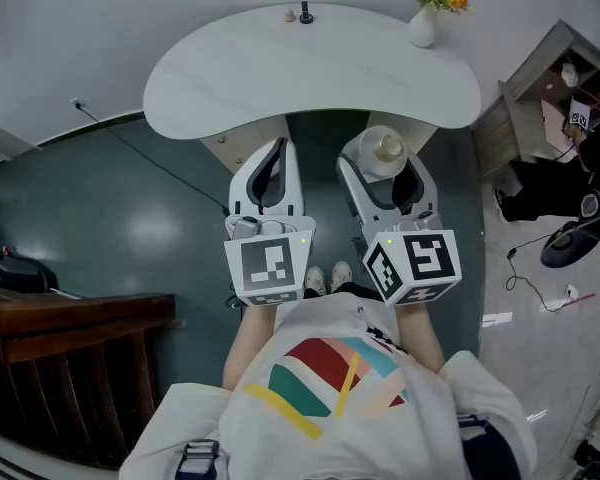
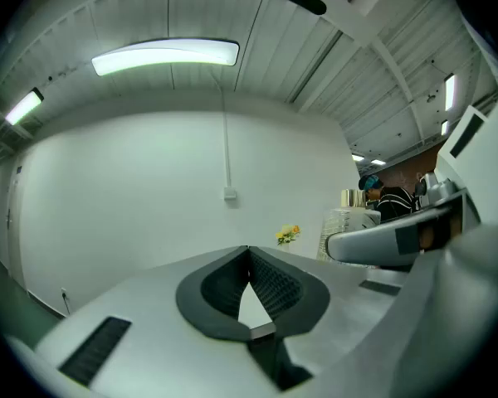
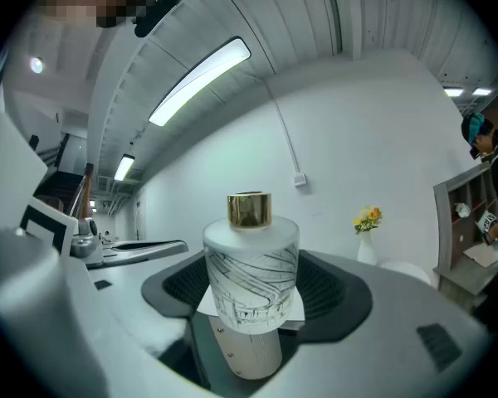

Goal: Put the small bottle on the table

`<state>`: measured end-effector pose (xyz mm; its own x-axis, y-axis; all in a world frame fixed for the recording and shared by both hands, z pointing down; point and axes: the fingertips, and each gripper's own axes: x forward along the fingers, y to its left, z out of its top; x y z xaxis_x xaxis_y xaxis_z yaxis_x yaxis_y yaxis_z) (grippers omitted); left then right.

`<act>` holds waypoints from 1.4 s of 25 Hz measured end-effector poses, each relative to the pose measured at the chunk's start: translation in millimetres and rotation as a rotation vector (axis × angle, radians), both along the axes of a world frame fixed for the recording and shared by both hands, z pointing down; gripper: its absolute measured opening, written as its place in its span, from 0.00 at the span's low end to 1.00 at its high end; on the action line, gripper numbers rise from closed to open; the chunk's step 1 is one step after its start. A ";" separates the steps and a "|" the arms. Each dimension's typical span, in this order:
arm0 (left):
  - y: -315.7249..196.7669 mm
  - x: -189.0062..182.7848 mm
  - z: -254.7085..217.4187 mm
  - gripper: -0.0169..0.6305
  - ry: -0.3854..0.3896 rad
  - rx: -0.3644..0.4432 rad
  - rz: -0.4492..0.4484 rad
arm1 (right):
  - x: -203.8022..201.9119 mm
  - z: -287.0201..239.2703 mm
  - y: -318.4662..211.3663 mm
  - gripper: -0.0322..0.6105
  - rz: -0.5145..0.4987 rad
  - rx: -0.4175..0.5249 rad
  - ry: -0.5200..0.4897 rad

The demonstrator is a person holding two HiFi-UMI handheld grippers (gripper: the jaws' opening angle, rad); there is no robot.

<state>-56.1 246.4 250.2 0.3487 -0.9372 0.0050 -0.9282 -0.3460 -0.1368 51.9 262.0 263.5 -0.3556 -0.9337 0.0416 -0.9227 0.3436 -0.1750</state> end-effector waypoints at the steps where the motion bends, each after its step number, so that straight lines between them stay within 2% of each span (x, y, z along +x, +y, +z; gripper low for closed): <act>1: -0.9 2.4 -0.5 0.05 0.000 0.001 0.001 | 1.4 -0.1 -1.6 0.55 -0.002 -0.001 0.001; 13: -10.8 10.5 -0.1 0.05 0.010 -0.001 -0.017 | 13.3 3.2 -12.5 0.55 -0.020 -0.001 0.013; 19: -12.7 9.0 -2.2 0.05 0.012 0.006 -0.039 | 13.3 -1.7 -14.5 0.55 -0.041 0.028 -0.002; 35: -29.8 20.0 5.6 0.05 0.029 0.021 -0.103 | 36.3 9.1 -30.0 0.55 -0.072 0.033 0.057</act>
